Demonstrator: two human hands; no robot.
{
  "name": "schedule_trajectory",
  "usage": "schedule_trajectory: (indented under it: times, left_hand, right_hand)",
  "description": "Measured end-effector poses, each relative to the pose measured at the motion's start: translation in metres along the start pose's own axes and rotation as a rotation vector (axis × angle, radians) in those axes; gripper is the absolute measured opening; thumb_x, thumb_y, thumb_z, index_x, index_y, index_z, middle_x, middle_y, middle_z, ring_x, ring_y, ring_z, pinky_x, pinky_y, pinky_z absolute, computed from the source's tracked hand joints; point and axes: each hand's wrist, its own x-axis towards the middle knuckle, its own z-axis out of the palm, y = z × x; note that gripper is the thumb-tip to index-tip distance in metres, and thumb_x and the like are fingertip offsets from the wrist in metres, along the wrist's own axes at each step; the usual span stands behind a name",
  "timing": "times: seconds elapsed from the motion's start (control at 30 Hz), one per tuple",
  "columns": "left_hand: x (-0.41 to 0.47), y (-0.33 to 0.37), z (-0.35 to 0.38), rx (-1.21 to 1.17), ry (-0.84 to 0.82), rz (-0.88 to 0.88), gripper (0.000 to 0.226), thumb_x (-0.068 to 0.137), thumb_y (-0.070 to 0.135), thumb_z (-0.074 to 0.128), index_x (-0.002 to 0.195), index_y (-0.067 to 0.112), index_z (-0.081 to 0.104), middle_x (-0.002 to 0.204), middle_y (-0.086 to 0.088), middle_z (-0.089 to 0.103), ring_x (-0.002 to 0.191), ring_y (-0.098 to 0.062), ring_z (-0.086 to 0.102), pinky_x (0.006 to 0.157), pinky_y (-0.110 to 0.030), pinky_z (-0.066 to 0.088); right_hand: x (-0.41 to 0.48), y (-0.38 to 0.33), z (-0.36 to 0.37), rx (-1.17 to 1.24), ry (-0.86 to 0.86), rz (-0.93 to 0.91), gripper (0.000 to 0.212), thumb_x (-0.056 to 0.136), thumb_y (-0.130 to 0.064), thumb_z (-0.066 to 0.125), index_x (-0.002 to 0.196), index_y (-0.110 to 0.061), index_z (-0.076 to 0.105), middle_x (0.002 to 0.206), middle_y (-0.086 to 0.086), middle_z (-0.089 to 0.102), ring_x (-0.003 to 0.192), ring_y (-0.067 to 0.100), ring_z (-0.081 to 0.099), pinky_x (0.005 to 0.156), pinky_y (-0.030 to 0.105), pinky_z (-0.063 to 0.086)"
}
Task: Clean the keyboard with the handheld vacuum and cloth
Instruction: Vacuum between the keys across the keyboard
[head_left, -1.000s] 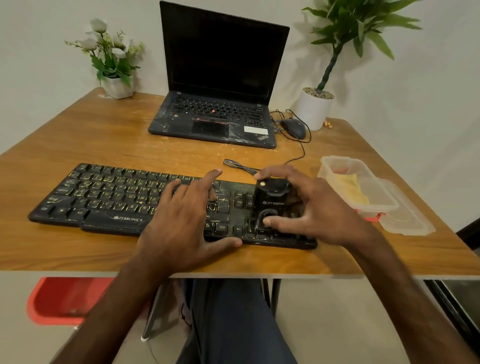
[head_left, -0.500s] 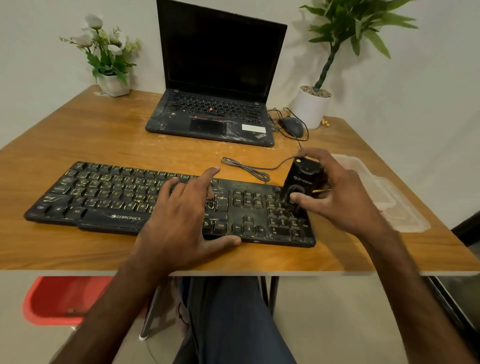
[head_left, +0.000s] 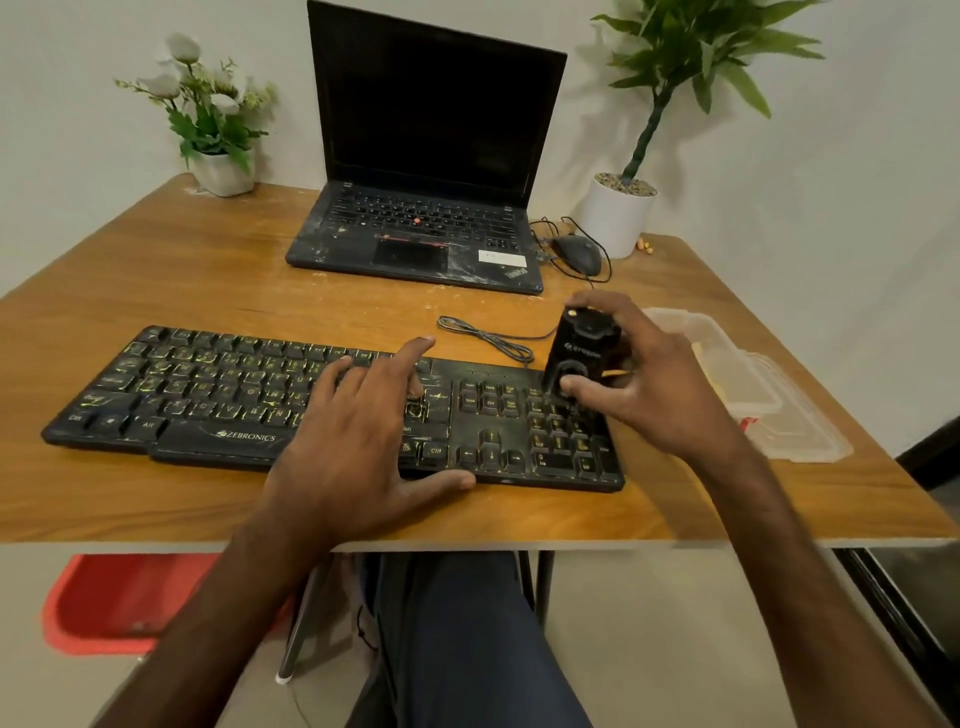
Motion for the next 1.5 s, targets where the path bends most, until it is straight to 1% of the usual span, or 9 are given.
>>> schedule_trajectory:
  times: [0.17,0.37,0.57,0.67,0.77,0.9,1.17,1.3,1.5]
  left_hand:
    - [0.000,0.001,-0.001,-0.008,0.000,-0.006,0.117,0.073,0.093,0.041,0.157,0.017,0.014,0.115,0.005,0.054,0.107,-0.018,0.056,0.117,-0.047,0.026]
    - [0.000,0.001,-0.001,0.006,-0.013,-0.030,0.119,0.070,0.093,0.043,0.156,0.018,0.013,0.118,0.004,0.056,0.111,-0.019,0.056,0.118,-0.050,0.027]
    - [0.001,0.003,-0.001,0.023,-0.004,-0.018,0.118,0.071,0.093,0.043,0.157,0.017,0.014,0.117,0.001,0.059,0.109,-0.021,0.058,0.116,-0.050,0.029]
    - [0.000,0.002,0.000,0.040,0.004,-0.014,0.118,0.071,0.092,0.045,0.157,0.016,0.015,0.118,-0.002,0.060,0.111,-0.023,0.059,0.115,-0.048,0.026]
    - [0.000,0.002,-0.001,0.034,-0.004,-0.017,0.118,0.071,0.092,0.045,0.156,0.016,0.015,0.118,0.000,0.058,0.111,-0.022,0.058,0.116,-0.049,0.027]
    - [0.001,0.003,-0.002,0.017,-0.007,-0.022,0.117,0.070,0.092,0.043,0.155,0.017,0.014,0.115,0.003,0.055,0.109,-0.021,0.058,0.116,-0.052,0.030]
    - [0.001,0.003,-0.002,0.019,-0.052,-0.050,0.120,0.066,0.095,0.043,0.155,0.023,0.008,0.117,0.006,0.053,0.112,-0.019,0.055,0.118,-0.045,0.023]
    - [0.002,0.003,-0.003,0.033,-0.085,-0.064,0.121,0.065,0.096,0.042,0.154,0.026,0.002,0.121,0.005,0.053,0.115,-0.019,0.054,0.119,-0.043,0.021]
    - [0.002,0.003,-0.004,0.055,-0.084,-0.052,0.120,0.066,0.096,0.040,0.155,0.024,0.001,0.122,0.004,0.054,0.115,-0.020,0.055,0.119,-0.045,0.022]
  right_hand:
    - [0.004,-0.002,-0.004,-0.085,0.131,0.049,0.068,0.081,-0.017,0.079,0.137,-0.033,0.045,0.106,-0.015,0.064,0.092,-0.001,0.067,0.076,0.022,0.060]
    - [-0.053,-0.034,0.000,0.113,-0.081,0.049,0.070,0.078,-0.021,0.082,0.133,-0.044,0.046,0.120,-0.017,0.060,0.101,0.002,0.067,0.074,0.020,0.059]
    - [-0.073,-0.041,0.001,-0.017,0.086,0.026,0.071,0.078,-0.023,0.081,0.131,-0.052,0.044,0.116,-0.029,0.058,0.101,-0.004,0.064,0.081,0.017,0.057]
    - [-0.075,-0.055,0.025,-0.043,0.001,-0.106,0.072,0.082,-0.022,0.079,0.139,-0.045,0.042,0.123,-0.016,0.061,0.104,0.001,0.064,0.083,0.022,0.058]
    - [-0.075,-0.057,0.030,-0.156,-0.024,-0.142,0.074,0.085,-0.026,0.076,0.142,-0.049,0.034,0.122,-0.007,0.065,0.100,0.006,0.065,0.082,0.028,0.058]
    - [-0.074,-0.048,-0.001,-0.244,-0.017,-0.024,0.075,0.082,-0.030,0.077,0.136,-0.058,0.034,0.111,-0.014,0.066,0.093,0.002,0.066,0.080,0.026,0.058]
    - [-0.045,-0.056,0.008,-0.084,-0.178,-0.056,0.069,0.086,-0.025,0.076,0.141,-0.049,0.041,0.126,-0.011,0.061,0.105,0.006,0.064,0.082,0.029,0.059]
    - [-0.043,-0.059,-0.005,-0.038,-0.364,-0.055,0.069,0.081,-0.024,0.081,0.134,-0.051,0.046,0.125,-0.018,0.060,0.103,0.003,0.066,0.080,0.026,0.059]
    - [-0.034,-0.055,-0.002,-0.052,-0.188,-0.067,0.069,0.083,-0.025,0.078,0.138,-0.048,0.044,0.124,-0.020,0.058,0.107,0.003,0.064,0.083,0.027,0.059]
